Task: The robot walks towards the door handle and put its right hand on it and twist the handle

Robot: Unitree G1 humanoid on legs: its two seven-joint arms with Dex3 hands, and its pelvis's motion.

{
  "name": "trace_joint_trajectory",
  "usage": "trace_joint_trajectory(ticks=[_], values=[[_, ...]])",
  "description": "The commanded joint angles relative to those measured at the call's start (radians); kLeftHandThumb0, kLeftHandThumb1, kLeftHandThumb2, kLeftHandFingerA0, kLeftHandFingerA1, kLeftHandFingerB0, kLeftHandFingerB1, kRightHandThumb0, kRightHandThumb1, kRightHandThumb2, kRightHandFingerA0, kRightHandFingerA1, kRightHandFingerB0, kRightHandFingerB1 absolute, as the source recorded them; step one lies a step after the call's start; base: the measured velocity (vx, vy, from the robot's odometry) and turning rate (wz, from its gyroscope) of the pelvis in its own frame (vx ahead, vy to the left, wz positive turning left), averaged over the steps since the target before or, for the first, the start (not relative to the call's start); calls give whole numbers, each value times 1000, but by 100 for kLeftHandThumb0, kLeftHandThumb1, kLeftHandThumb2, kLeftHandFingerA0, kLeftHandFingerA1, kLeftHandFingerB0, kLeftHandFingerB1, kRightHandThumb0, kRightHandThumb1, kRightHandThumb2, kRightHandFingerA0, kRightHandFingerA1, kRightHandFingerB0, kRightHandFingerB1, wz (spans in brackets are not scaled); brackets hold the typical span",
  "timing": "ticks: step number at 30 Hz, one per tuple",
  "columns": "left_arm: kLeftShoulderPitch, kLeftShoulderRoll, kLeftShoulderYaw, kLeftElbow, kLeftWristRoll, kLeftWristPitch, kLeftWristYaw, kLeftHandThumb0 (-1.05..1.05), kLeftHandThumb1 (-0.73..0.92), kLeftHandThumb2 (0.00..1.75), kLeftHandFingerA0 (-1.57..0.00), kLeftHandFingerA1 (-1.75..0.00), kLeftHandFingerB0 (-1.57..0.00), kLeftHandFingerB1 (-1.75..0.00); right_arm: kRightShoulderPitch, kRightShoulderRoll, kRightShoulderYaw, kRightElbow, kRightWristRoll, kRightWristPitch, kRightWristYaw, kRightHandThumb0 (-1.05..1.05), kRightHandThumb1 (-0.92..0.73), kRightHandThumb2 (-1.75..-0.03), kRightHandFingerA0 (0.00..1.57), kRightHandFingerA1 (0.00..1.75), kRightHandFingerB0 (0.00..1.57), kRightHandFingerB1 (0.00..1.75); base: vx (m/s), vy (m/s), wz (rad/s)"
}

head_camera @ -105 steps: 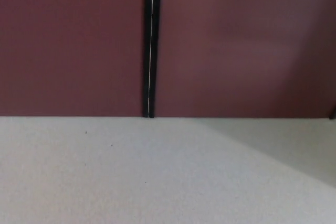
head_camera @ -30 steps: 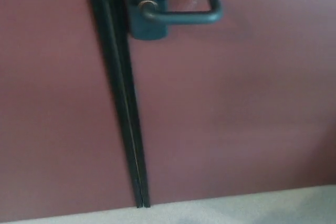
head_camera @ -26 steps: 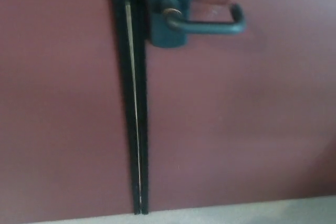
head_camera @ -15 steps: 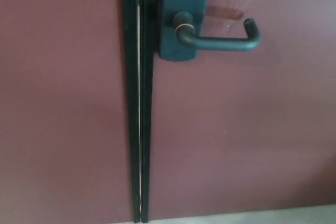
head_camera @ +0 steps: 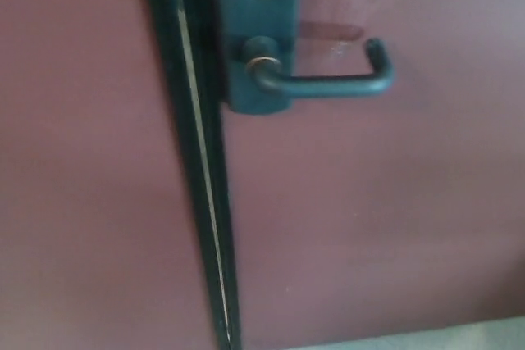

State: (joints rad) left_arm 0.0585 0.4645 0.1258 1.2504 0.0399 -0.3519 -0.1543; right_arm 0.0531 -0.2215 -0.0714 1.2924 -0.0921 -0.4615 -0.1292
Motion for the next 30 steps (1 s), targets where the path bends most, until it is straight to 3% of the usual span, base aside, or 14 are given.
trace_joint_trajectory(ticks=[1, 25, 27, 29, 30], values=[[6, 11, -9, 1, 17, -8, 15, -22, 54, 62, -53, -46, -43, -41, 0, -5, 5, 2, -14, 7, -4, -40, -51, -71, 58, 52, 43, 46, 42, 379, -17], [22, 21, -11, 6, 21, -11, 4, -24, 53, 63, -55, -47, -43, -42, -1, 6, 6, -12, -17, -17, 3, -42, -50, -73, 59, 53, 41, 46, 23, 17, 2], [23, 30, -16, 5, 27, -11, 5, -25, 53, 63, -56, -47, -42, -42, -8, -10, -81, -37, 79, -50, 66, -41, -50, -71, 59, 52, 44, 46, 0, 0, 0], [23, 30, -16, 5, 26, -11, 5, -25, 53, 63, -56, -47, -42, -42, -8, -7, -94, -39, 71, -50, 72, -41, -50, -71, 59, 52, 44, 46, 0, 0, 0], [18, 33, -18, 8, 28, -7, 5, -25, 53, 64, -55, -48, -42, -42, 32, -16, -189, -155, 194, -73, 153, -32, -57, -57, 65, 45, 47, 38, 0, 0, 0]])
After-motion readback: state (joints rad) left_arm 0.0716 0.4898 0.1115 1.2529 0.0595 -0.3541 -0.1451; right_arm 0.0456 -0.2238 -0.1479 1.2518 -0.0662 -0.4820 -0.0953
